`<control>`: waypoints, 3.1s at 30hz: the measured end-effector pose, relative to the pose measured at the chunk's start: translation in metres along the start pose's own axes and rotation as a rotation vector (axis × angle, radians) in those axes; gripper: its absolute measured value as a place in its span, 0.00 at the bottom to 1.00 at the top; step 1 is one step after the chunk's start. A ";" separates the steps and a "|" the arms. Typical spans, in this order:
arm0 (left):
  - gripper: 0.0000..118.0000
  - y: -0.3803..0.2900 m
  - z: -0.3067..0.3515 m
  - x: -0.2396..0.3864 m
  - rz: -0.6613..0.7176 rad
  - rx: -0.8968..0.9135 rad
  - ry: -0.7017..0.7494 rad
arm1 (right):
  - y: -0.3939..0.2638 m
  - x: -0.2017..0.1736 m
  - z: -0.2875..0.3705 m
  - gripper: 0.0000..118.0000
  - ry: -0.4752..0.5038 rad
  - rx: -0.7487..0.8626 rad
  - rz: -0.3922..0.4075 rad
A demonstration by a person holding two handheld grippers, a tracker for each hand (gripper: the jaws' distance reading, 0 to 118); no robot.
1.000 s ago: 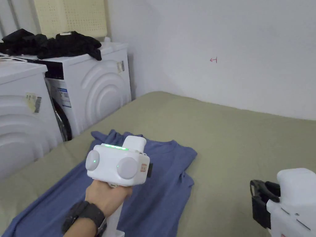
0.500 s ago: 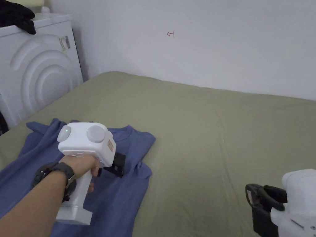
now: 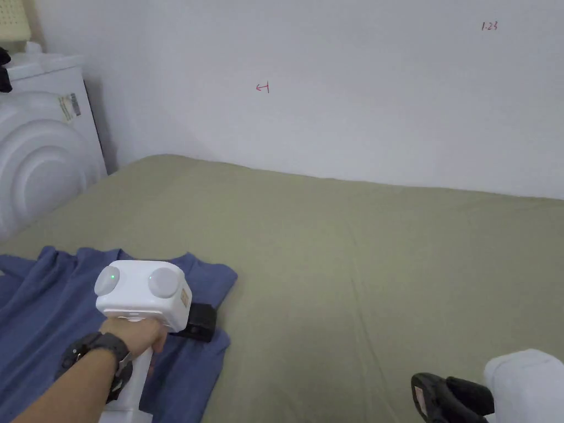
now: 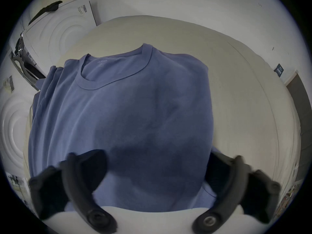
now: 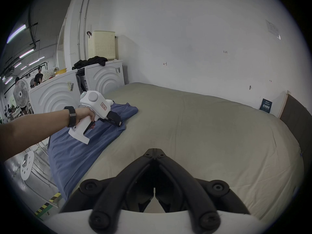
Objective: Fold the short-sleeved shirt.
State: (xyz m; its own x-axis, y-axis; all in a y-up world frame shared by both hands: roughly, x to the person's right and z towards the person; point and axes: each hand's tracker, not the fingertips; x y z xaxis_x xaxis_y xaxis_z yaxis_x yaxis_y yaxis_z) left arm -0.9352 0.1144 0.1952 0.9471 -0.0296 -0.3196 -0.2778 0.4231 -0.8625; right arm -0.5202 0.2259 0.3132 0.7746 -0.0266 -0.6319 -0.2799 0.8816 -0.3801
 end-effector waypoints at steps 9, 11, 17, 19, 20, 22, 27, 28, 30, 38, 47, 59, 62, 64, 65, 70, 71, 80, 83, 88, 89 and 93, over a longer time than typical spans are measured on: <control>0.04 -0.002 0.031 -0.007 0.097 0.087 0.000 | -0.003 0.003 0.022 0.01 -0.006 0.023 -0.012; 0.04 -0.003 0.044 -0.006 0.106 0.129 -0.031 | -0.004 0.006 0.027 0.01 -0.015 0.020 -0.024; 0.04 0.001 0.066 0.029 0.020 0.171 -0.067 | -0.004 0.023 0.055 0.01 -0.030 0.046 -0.093; 0.04 0.006 0.065 0.050 0.019 0.179 -0.115 | -0.003 0.033 0.071 0.01 -0.039 0.070 -0.121; 0.04 0.008 0.068 0.067 -0.006 0.185 -0.155 | -0.002 0.039 0.080 0.01 -0.050 0.078 -0.118; 0.04 0.015 0.066 0.105 -0.066 0.188 -0.196 | 0.000 0.050 0.095 0.01 -0.096 0.093 -0.098; 0.04 0.015 0.088 0.255 -0.242 0.190 -0.337 | -0.001 0.090 0.136 0.01 -0.204 0.127 -0.122; 0.04 0.014 0.093 0.291 -0.287 0.192 -0.368 | -0.002 0.101 0.146 0.01 -0.228 0.132 -0.141; 0.04 0.018 0.094 0.363 -0.388 0.192 -0.426 | -0.004 0.119 0.166 0.01 -0.280 0.151 -0.174; 0.04 -0.056 0.141 0.623 -0.794 0.147 -0.707 | -0.014 0.177 0.234 0.01 -0.447 0.199 -0.218; 0.04 -0.100 0.125 0.674 -0.910 0.084 -0.671 | -0.032 0.196 0.254 0.01 -0.506 0.182 -0.260; 0.94 -0.064 0.199 0.433 -0.554 0.478 -0.510 | -0.039 0.184 0.244 0.01 -0.512 0.136 -0.205; 0.88 -0.093 0.225 0.325 -0.425 0.634 -0.395 | -0.048 0.186 0.240 0.01 -0.517 0.125 -0.221; 0.43 -0.118 0.241 0.261 -0.291 0.675 -0.266 | -0.053 0.187 0.236 0.01 -0.514 0.129 -0.239; 0.34 -0.131 0.248 0.232 -0.217 0.691 -0.206 | -0.055 0.187 0.233 0.01 -0.517 0.133 -0.242; 0.09 -0.219 0.278 0.147 -0.014 0.799 -0.019 | -0.059 0.178 0.221 0.01 -0.519 0.155 -0.207; 0.07 -0.238 0.283 0.140 0.004 0.785 -0.037 | -0.061 0.175 0.219 0.01 -0.519 0.152 -0.190; 0.04 -0.273 0.262 0.149 0.010 0.614 -0.055 | -0.079 0.156 0.214 0.01 -0.477 0.081 -0.199; 0.04 -0.249 0.253 0.164 -0.033 0.576 -0.076 | -0.073 0.159 0.213 0.01 -0.484 0.082 -0.181; 0.05 -0.172 0.208 0.188 -0.069 0.447 -0.130 | -0.066 0.175 0.199 0.01 -0.482 0.073 -0.188; 0.05 -0.154 0.196 0.193 -0.049 0.399 -0.143 | -0.066 0.177 0.195 0.01 -0.483 0.066 -0.186; 0.05 -0.083 0.133 0.203 -0.035 0.159 -0.220 | -0.070 0.190 0.179 0.01 -0.481 0.024 -0.190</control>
State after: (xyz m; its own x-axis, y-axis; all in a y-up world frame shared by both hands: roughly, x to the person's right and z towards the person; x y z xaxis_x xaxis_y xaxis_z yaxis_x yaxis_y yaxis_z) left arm -0.6981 0.1931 0.2542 0.9726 0.1433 -0.1830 -0.2322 0.5627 -0.7934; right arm -0.2520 0.2435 0.3411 0.9852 0.0270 -0.1694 -0.0999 0.8930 -0.4388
